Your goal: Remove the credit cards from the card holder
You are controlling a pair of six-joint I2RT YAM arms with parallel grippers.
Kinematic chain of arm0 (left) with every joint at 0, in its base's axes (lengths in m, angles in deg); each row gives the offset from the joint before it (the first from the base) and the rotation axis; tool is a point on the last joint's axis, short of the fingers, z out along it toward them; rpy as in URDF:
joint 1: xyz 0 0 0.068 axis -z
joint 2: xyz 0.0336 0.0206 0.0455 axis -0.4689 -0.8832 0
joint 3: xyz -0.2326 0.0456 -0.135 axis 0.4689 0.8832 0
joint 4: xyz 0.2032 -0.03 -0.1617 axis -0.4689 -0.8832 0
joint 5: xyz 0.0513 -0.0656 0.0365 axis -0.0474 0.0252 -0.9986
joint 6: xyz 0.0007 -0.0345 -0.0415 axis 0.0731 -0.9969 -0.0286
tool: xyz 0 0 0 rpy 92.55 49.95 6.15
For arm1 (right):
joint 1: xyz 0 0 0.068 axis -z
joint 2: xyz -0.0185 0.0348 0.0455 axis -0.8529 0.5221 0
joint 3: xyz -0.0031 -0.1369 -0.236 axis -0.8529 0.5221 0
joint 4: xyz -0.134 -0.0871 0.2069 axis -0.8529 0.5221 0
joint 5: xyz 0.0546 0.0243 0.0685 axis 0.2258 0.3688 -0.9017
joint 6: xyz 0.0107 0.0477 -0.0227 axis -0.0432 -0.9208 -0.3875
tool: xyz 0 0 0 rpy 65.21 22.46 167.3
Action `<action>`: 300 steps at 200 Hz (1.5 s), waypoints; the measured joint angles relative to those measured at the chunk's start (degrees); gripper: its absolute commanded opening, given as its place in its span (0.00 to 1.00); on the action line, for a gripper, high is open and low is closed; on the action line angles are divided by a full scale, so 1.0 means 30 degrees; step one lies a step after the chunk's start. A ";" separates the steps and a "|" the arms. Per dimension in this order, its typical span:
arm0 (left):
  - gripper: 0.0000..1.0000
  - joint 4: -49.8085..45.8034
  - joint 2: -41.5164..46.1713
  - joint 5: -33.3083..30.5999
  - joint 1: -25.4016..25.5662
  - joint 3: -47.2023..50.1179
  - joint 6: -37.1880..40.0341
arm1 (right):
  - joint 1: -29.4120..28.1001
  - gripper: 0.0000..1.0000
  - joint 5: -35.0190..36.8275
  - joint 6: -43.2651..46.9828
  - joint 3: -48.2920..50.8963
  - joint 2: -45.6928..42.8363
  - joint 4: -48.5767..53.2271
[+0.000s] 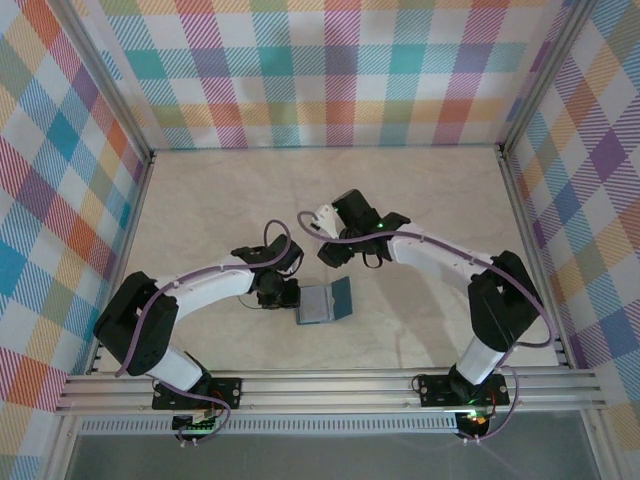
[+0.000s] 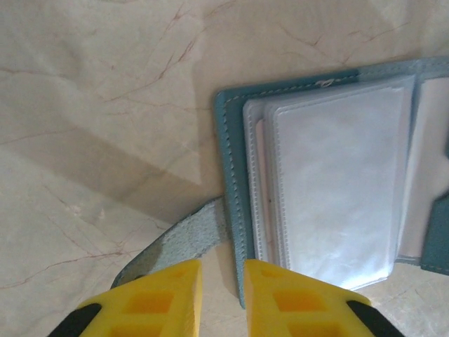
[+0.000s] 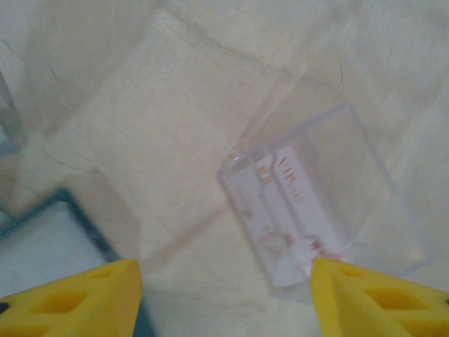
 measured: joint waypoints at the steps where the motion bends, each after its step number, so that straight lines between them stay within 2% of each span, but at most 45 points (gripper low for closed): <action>1: 0.20 0.0000 0.0007 0.0000 -0.0007 0.0022 0.0007 | 0.0000 0.62 -0.0051 -0.0284 0.0022 -0.0036 0.0015; 23: 0.17 0.0153 0.0102 0.0204 -0.0255 0.0437 -0.0015 | 0.0000 0.54 -0.0576 -0.4728 0.0291 -0.0342 0.0794; 57: 0.13 0.0503 0.0255 0.0729 -0.0627 0.1056 -0.0066 | 0.0000 0.50 -0.2273 -1.0433 0.0379 -0.0182 0.1508; 86: 0.13 0.0867 0.0306 0.1180 -0.0889 0.1370 -0.0066 | -0.0277 0.48 -0.4204 -1.4200 0.1435 -0.0226 0.0692; 115: 0.12 0.1421 0.0306 0.1676 -0.1013 0.1559 -0.0080 | -0.0721 0.44 -0.5872 -1.6662 0.2958 -0.0277 0.0109; 156: 0.12 0.1719 0.0299 0.2025 -0.1246 0.1617 -0.0138 | -0.1705 0.30 -0.7249 -1.8440 0.3126 0.0714 -0.1253; 194: 0.12 0.1923 0.0299 0.2018 -0.1260 0.1698 -0.0146 | -0.2324 0.26 -0.7723 -1.9212 0.2441 0.2958 -0.1821; 255: 0.12 0.1923 0.0299 0.2018 -0.1268 0.1705 -0.0146 | -0.2514 0.26 -0.7737 -1.9577 0.1807 0.4167 -0.1967; 300: 0.12 0.1909 0.0299 0.2011 -0.1268 0.1705 -0.0146 | -0.2535 0.34 -0.6557 -1.9504 0.1333 0.4218 -0.0430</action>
